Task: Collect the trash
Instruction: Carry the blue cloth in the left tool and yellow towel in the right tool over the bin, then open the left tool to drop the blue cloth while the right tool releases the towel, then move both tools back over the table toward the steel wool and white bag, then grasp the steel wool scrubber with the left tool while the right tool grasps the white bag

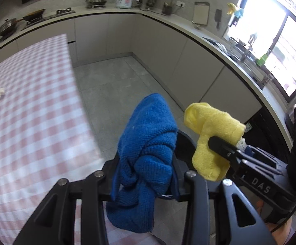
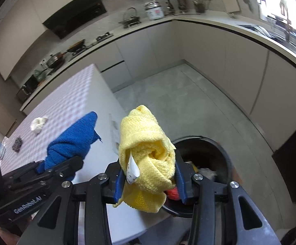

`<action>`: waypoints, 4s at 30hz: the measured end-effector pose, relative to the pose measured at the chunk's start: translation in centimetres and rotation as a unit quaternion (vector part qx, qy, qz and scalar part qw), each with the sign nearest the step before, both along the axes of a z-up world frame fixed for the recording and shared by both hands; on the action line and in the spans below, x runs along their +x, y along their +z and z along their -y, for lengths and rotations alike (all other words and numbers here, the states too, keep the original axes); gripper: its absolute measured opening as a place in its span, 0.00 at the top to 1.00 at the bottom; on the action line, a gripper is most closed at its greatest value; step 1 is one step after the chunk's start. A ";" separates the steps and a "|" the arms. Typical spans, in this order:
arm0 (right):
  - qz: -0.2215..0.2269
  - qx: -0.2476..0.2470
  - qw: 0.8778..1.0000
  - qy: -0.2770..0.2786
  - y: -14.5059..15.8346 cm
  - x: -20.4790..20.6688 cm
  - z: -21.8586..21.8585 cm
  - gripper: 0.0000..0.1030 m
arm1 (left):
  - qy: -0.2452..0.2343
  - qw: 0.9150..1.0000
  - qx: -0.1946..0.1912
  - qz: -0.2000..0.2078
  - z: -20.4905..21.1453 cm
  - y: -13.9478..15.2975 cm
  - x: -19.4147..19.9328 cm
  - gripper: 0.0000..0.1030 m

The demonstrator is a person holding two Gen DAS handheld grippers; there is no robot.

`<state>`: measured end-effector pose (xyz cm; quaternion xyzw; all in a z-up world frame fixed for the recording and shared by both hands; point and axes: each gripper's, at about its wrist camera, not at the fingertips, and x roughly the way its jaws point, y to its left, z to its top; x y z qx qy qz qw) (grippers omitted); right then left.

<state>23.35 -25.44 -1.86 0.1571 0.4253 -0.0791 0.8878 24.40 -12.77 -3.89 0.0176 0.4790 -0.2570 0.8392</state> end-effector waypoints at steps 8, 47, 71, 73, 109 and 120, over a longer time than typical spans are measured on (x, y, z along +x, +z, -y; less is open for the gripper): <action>-0.052 -0.006 0.999 -0.014 -4.8 -0.8 6.3 0.57 | -0.005 0.999 0.017 -0.032 6.0 -3.7 -0.6 0.60; 0.005 0.010 0.992 0.129 3.1 2.6 -1.3 0.30 | 0.174 0.983 0.047 0.020 -2.7 2.5 -2.0 0.32; 0.014 -0.017 0.974 0.226 3.0 14.5 -33.9 0.22 | 0.299 0.948 0.091 0.052 -33.3 4.1 3.7 0.31; 0.011 -0.022 0.974 0.225 2.7 15.4 -35.7 0.22 | 0.299 0.948 0.091 0.052 -34.7 4.0 4.3 0.31; -0.046 -0.056 0.981 0.181 -2.6 26.0 -42.4 0.22 | 0.302 0.947 0.107 0.027 -44.7 0.2 13.7 0.31; -0.060 -0.063 0.978 0.188 -4.8 28.9 -43.4 0.22 | 0.301 0.948 0.105 0.011 -45.9 -1.9 16.6 0.31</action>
